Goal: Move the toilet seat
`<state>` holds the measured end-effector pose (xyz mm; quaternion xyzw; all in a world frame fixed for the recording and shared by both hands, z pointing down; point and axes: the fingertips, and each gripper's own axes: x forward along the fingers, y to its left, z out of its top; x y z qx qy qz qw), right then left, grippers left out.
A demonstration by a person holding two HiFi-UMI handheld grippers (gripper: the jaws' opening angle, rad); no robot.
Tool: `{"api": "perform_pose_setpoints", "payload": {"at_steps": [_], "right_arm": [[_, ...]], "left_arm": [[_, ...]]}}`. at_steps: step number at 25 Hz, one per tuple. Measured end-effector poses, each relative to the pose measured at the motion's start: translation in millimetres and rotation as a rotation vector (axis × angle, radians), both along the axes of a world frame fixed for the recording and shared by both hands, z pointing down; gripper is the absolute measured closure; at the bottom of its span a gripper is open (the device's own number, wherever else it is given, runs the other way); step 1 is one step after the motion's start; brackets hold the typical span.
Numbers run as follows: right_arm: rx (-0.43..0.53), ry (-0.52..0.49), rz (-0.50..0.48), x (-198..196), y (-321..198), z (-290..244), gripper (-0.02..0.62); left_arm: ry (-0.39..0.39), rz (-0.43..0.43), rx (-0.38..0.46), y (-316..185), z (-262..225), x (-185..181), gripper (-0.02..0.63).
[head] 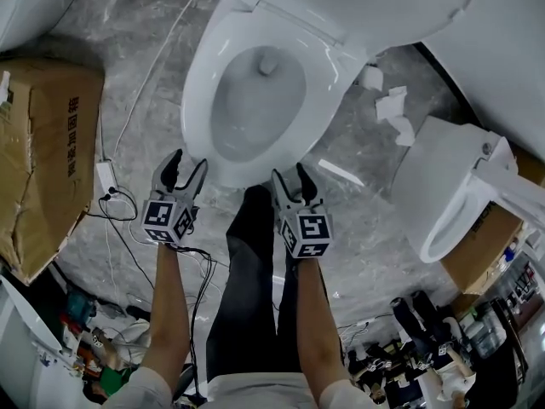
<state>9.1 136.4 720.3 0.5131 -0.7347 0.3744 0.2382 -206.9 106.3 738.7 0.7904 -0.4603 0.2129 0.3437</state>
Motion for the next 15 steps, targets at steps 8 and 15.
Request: {"api": "perform_pose_setpoints", "payload": {"at_steps": [8, 15], "right_arm": [[-0.063, -0.016, 0.089, 4.7, 11.0, 26.4, 0.305], [-0.112, -0.042, 0.141, 4.7, 15.6, 50.8, 0.271]], "left_arm": [[-0.009, -0.017, -0.045, 5.3, 27.1, -4.6, 0.281], [-0.007, -0.005, -0.093, 11.8, 48.7, -2.9, 0.255]]}}
